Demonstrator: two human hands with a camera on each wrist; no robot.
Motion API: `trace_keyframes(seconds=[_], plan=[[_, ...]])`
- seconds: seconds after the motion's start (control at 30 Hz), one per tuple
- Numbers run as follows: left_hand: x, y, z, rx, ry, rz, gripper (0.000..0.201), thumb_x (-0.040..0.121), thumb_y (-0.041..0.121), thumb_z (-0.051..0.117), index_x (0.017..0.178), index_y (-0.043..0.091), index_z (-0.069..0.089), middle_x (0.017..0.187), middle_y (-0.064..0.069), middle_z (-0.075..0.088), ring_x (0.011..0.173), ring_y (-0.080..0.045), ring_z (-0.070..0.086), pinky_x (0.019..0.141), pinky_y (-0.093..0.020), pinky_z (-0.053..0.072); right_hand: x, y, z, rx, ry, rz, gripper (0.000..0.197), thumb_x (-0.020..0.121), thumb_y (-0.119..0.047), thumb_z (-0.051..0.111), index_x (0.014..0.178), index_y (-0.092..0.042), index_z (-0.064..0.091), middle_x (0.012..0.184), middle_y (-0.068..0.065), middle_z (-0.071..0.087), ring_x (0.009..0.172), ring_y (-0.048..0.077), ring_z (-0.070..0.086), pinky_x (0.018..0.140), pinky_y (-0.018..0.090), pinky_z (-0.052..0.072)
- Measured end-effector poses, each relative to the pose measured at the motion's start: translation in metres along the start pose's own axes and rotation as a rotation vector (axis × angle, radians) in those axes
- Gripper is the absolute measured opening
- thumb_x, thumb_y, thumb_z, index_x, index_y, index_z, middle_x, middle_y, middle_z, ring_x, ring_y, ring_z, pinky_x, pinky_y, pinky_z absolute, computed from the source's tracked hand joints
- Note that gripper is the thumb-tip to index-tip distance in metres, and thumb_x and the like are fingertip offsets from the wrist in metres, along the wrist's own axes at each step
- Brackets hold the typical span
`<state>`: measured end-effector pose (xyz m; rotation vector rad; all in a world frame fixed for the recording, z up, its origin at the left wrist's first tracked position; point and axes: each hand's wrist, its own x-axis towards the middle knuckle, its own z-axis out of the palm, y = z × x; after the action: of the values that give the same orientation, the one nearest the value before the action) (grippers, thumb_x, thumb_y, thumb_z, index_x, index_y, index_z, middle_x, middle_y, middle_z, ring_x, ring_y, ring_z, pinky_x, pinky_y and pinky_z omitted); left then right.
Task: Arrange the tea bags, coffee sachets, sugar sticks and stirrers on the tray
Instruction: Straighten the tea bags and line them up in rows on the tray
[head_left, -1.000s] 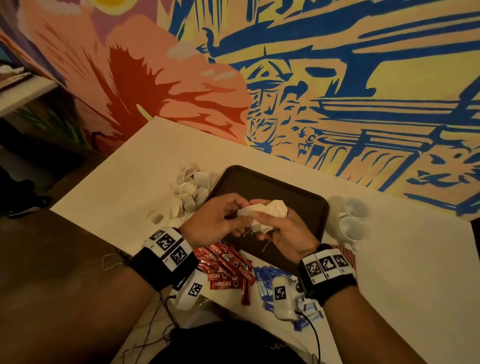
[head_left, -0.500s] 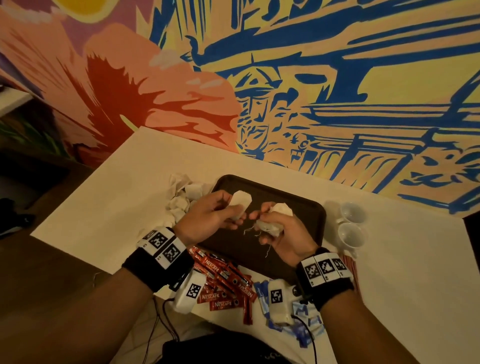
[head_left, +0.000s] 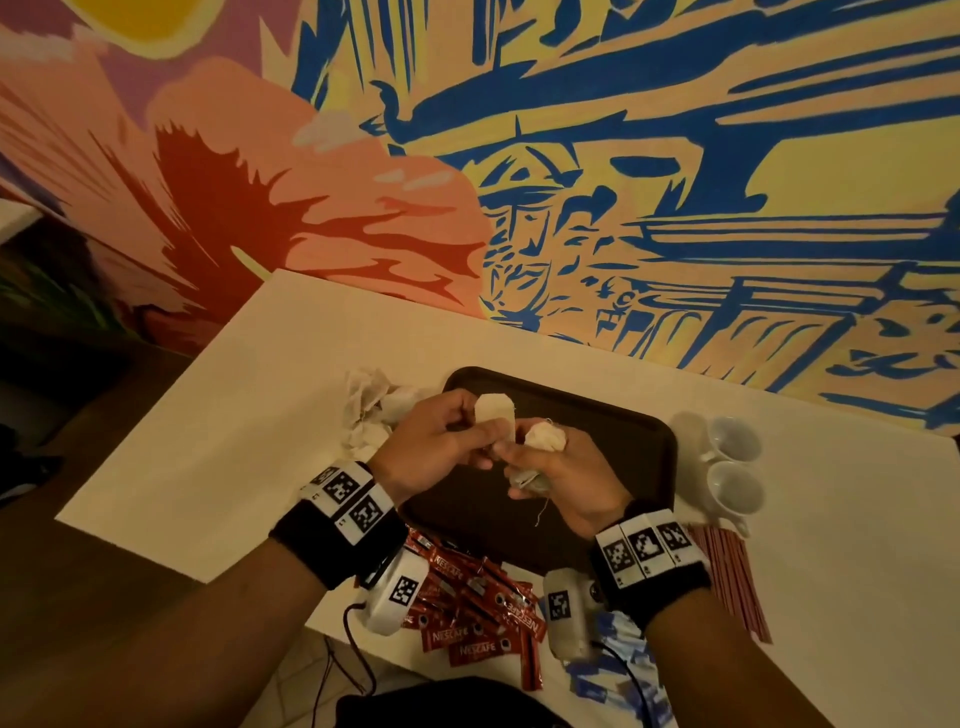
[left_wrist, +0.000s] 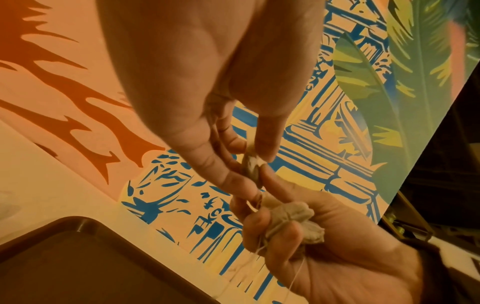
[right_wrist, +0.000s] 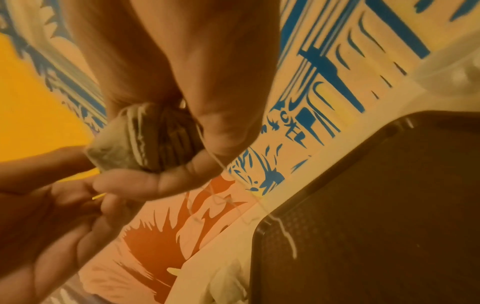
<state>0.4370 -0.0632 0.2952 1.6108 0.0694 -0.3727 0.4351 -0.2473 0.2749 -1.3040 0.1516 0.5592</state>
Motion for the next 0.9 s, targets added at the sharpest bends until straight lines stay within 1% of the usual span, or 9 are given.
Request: trace_keyframes(seconds=[0.1,0.2,0.3,0.5,0.6,0.63,0.7,0.77,0.9], plan=[[0.008,0.002,-0.008,0.036,-0.020,0.015,0.028,0.094,0.018,0.067,0.109,-0.005,0.060,0.101,-0.026,0.067,0.081,-0.023,0.071,0.075,-0.035,0.060,0.010,0.001,-0.002,-0.063,0.072,-0.024,0.026,0.084,-0.012,0.081,0.107,-0.004,0.074,0.084,0.010,0.071,0.074,0.017,0.067,0.059,0.030,0.058],[0.019,0.004,-0.021,0.125,-0.036,0.065,0.022,0.095,0.018,0.065,0.113,0.005,0.065,0.102,-0.017,0.070,0.083,-0.019,0.071,0.070,-0.031,0.060,0.015,-0.002,-0.004,-0.127,0.041,-0.038,0.024,0.084,-0.011,0.081,0.104,-0.001,0.073,0.081,0.015,0.068,0.069,0.020,0.066,0.058,0.032,0.058],[0.029,0.007,-0.032,0.218,-0.094,0.101,0.017,0.094,0.018,0.067,0.109,0.010,0.071,0.095,-0.009,0.073,0.085,-0.019,0.071,0.069,-0.028,0.058,0.019,-0.006,-0.001,-0.137,-0.004,-0.044,0.023,0.084,-0.016,0.081,0.101,-0.003,0.073,0.079,0.013,0.069,0.067,0.020,0.066,0.057,0.033,0.059],[0.046,0.014,-0.041,0.341,-0.159,0.130,0.016,0.093,0.019,0.070,0.105,0.009,0.073,0.097,-0.012,0.073,0.088,-0.030,0.070,0.073,-0.035,0.058,0.033,-0.007,0.004,-0.228,0.027,-0.075,0.024,0.085,-0.017,0.080,0.097,0.002,0.071,0.073,0.015,0.067,0.056,0.021,0.064,0.051,0.029,0.055],[0.059,0.022,-0.049,0.389,-0.122,0.143,0.013,0.093,0.021,0.069,0.102,0.013,0.073,0.087,-0.002,0.072,0.073,-0.020,0.068,0.064,-0.024,0.053,0.038,-0.008,-0.004,-0.160,0.036,-0.018,0.021,0.085,-0.016,0.080,0.100,-0.004,0.072,0.081,0.013,0.067,0.064,0.021,0.064,0.057,0.033,0.056],[0.066,0.024,-0.053,0.406,-0.101,0.154,0.010,0.093,0.022,0.070,0.100,0.016,0.073,0.084,0.003,0.071,0.071,-0.016,0.067,0.064,-0.024,0.053,0.040,-0.008,-0.008,-0.118,0.041,0.019,0.019,0.087,-0.014,0.078,0.103,-0.005,0.072,0.085,0.013,0.067,0.068,0.022,0.065,0.061,0.034,0.057],[0.084,0.029,-0.062,0.445,-0.058,0.171,0.005,0.092,0.026,0.071,0.096,0.023,0.072,0.081,0.007,0.070,0.072,-0.021,0.068,0.068,-0.033,0.057,0.043,-0.008,-0.017,-0.035,0.057,0.093,0.017,0.091,-0.005,0.070,0.107,-0.006,0.072,0.094,0.014,0.066,0.079,0.023,0.067,0.067,0.035,0.057],[0.105,0.031,-0.070,0.517,-0.037,0.171,0.002,0.092,0.027,0.070,0.094,0.026,0.069,0.081,0.004,0.070,0.073,-0.028,0.068,0.071,-0.038,0.057,0.046,-0.006,-0.025,0.030,0.065,0.134,0.021,0.094,0.003,0.058,0.109,-0.004,0.071,0.103,0.015,0.065,0.091,0.025,0.067,0.071,0.035,0.059],[0.154,0.024,-0.081,0.701,-0.046,0.124,0.006,0.092,0.027,0.069,0.096,0.024,0.065,0.087,0.000,0.070,0.069,-0.013,0.061,0.075,-0.037,0.054,0.055,-0.001,-0.032,0.128,0.079,0.142,0.026,0.099,0.002,0.050,0.115,0.000,0.070,0.108,0.019,0.067,0.096,0.027,0.069,0.075,0.035,0.061]])
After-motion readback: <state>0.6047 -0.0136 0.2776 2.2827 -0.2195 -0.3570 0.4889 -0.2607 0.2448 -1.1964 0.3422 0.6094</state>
